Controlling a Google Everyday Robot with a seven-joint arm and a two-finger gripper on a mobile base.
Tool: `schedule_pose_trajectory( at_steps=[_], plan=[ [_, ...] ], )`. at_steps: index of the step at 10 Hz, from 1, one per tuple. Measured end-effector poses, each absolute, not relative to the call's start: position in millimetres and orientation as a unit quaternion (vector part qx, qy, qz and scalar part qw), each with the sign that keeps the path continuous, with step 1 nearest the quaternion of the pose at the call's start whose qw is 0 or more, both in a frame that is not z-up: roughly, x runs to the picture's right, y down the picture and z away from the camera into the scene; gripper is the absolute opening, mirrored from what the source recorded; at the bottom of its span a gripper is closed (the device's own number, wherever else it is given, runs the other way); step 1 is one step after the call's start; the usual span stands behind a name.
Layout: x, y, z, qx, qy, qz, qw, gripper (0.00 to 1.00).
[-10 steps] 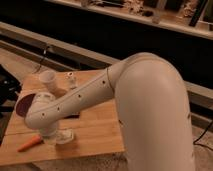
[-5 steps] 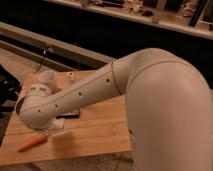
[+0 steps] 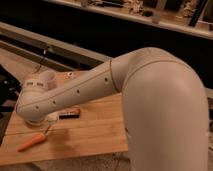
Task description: Place the white sponge in the ceramic cup
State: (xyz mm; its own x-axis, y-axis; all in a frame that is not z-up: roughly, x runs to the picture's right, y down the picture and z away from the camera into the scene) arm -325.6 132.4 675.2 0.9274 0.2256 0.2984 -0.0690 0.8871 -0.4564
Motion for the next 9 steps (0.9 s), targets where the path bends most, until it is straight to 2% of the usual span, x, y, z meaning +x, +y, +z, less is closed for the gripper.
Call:
schedule_pose_trajectory(
  at_steps=[4,9],
  plan=[
    [-347.1,85.7,687.4,-0.185,-0.183,0.073,0.963,0.0],
    [-364.9,33.3,681.3,-0.143,-0.214,0.086,0.962,0.0]
  ],
)
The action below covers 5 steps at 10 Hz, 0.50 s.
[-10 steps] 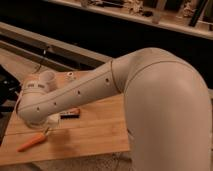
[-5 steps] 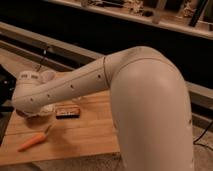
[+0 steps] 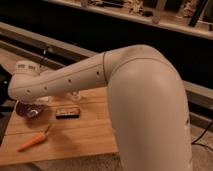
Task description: Place the white sponge in the ceramic cup
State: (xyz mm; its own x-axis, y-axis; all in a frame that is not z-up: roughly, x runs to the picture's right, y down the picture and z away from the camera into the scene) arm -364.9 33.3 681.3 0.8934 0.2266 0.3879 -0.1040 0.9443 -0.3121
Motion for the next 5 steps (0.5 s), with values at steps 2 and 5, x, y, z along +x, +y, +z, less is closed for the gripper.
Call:
schedule_pose_trajectory(
  at_steps=[2,5],
  plan=[
    [-373.4,20.6,683.0,-0.131,-0.228,0.086,0.961,0.0],
    [-380.2,-1.0,694.1,-0.107,-0.235,0.087,0.962,0.0]
  ],
)
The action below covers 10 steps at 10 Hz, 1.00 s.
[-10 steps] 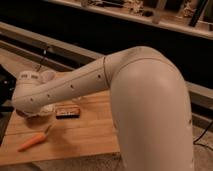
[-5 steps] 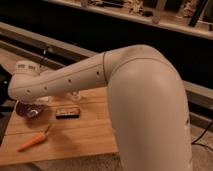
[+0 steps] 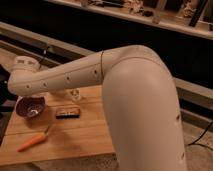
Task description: Place the white sponge in the ceramic cup
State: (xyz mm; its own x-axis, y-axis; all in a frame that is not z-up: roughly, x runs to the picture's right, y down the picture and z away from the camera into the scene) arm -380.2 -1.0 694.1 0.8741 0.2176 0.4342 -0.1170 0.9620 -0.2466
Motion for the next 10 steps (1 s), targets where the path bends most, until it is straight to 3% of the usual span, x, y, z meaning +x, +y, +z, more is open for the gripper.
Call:
schedule_pose_trajectory(
  at_steps=[10],
  plan=[
    [-380.7,-55.4,746.7,-0.052,-0.291,0.149,0.944,0.0]
  ],
)
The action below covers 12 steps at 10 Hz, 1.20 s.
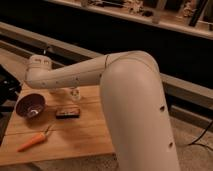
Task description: Place the white sponge in the ceramic cup
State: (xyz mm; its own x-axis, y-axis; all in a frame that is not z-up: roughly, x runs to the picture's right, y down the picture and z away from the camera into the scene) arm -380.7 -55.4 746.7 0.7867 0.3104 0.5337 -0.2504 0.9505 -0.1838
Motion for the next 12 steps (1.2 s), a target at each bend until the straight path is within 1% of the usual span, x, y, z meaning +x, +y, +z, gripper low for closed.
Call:
schedule_pose_trajectory(
  at_steps=[2,5,12],
  plan=[
    [-376.2,-66.1,753.1,-0.041,-0.299,0.161,0.94,0.0],
    [-376.5,-79.4,751.3,-0.029,-0.312,0.168,0.935,0.0],
    [-384.7,-84.6,746.5,-0.025,-0.34,0.186,0.921,0.0]
  ],
)
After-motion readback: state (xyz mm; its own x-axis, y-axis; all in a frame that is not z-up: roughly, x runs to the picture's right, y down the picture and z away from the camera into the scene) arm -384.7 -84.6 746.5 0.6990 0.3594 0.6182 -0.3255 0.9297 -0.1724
